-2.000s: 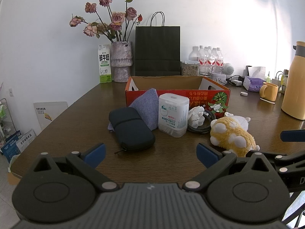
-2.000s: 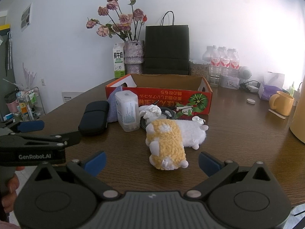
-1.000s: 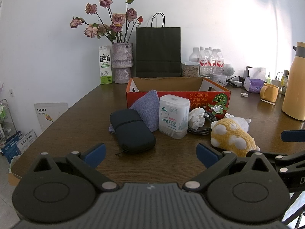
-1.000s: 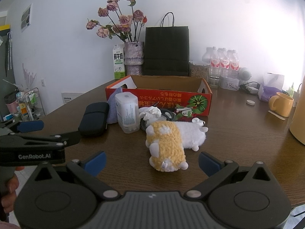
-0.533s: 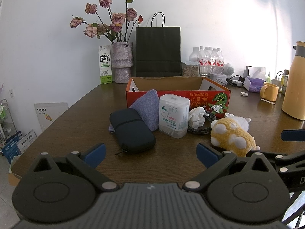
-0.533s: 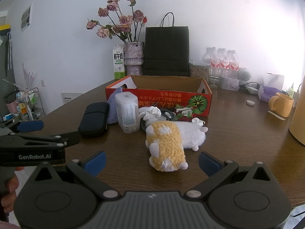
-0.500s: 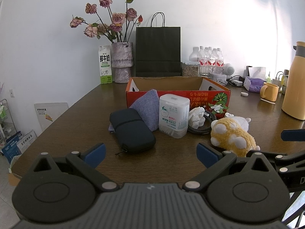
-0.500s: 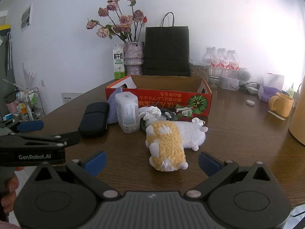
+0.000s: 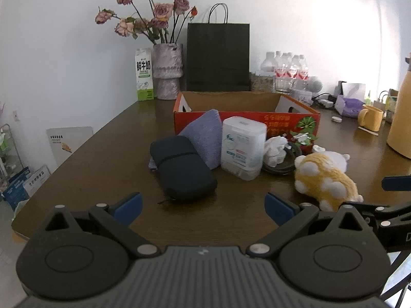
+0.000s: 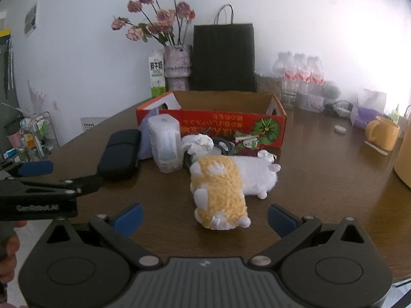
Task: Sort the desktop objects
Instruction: 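Move left tool to black glasses case while right tool approaches yellow-white plush sheep, then close left tool on black glasses case while right tool grasps plush sheep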
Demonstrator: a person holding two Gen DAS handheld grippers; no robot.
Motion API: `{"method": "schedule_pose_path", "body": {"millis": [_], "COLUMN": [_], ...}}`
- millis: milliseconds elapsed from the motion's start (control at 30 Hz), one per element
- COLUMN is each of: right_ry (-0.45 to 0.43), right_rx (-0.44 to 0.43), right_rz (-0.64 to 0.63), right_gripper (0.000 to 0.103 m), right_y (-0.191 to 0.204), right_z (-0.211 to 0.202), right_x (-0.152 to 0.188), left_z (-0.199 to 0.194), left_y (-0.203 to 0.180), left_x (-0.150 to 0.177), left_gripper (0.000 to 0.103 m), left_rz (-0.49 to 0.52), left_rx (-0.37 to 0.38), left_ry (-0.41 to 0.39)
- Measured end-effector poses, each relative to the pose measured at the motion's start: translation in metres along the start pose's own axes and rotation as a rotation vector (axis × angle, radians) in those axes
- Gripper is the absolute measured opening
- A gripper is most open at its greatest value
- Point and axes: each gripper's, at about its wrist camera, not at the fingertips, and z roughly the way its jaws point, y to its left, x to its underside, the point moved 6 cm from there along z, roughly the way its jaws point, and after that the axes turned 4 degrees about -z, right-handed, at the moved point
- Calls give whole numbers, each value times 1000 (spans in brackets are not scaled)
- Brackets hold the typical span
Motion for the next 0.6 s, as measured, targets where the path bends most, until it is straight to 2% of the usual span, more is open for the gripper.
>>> {"method": "schedule_pose_path", "body": {"millis": [267, 467, 600], "right_ry": [79, 118, 155], "right_rx": [-15, -23, -26], "right_rz": [-1, -4, 18], "right_gripper": [103, 102, 95], "right_y": [-11, -16, -21], "right_z": [42, 72, 89], "right_x": [-7, -15, -18], "left_z": [22, 49, 66], "left_y": [8, 10, 13], "left_x": [-20, -26, -29], "left_gripper": [103, 103, 103], "left_rz": [7, 4, 4], "left_rx": [-36, -46, -53], "left_ry": [-13, 29, 59]}}
